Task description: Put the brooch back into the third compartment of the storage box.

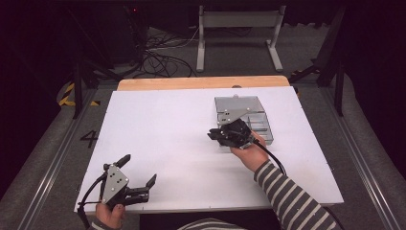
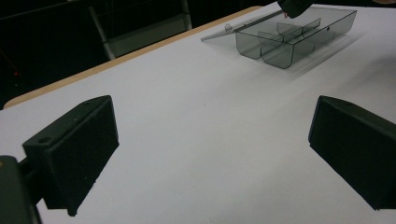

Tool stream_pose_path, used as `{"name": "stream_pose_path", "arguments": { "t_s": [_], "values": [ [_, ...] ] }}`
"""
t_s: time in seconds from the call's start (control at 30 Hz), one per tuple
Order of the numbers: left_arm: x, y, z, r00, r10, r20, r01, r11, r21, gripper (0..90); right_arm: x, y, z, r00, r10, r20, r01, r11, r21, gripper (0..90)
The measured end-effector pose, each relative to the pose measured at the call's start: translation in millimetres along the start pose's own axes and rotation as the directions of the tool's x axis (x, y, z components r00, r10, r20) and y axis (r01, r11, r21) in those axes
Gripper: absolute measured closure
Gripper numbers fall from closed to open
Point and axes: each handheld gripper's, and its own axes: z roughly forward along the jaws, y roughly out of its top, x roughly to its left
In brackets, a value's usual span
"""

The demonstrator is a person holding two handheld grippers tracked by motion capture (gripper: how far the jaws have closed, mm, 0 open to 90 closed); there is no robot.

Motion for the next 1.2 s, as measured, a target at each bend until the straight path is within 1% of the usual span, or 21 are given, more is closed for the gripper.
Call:
{"name": "stream_pose_path", "arguments": {
  "t_s": [0.37, 0.63, 1.03, 1.2],
  "values": [
    [0.2, 0.1, 0.0, 1.0000, 0.002, 0.000, -0.002, 1.0000, 0.000, 2.0, -21.8, -9.8, -17.9, 0.9973, 0.037, 0.064, -0.037, 0.999, 0.009, 80.9],
    [-0.2, 0.1, -0.2, 1.0000, -0.001, 0.000, 0.001, 1.0000, 0.001, 2.1, -38.0, -17.0, -31.0, 0.9918, 0.067, 0.109, -0.068, 0.998, 0.006, 81.0],
    [-0.2, 0.2, 0.1, 1.0000, 0.003, -0.002, -0.003, 1.0000, 0.001, 2.0, -61.6, -29.7, -50.1, 0.9780, 0.117, 0.173, -0.120, 0.993, 0.008, 81.0],
    [-0.2, 0.3, 0.1, 1.0000, 0.003, -0.002, -0.003, 1.0000, 0.002, 2.1, -71.5, -35.5, -55.2, 0.9701, 0.141, 0.198, -0.146, 0.989, 0.009, 81.0]
  ]
}}
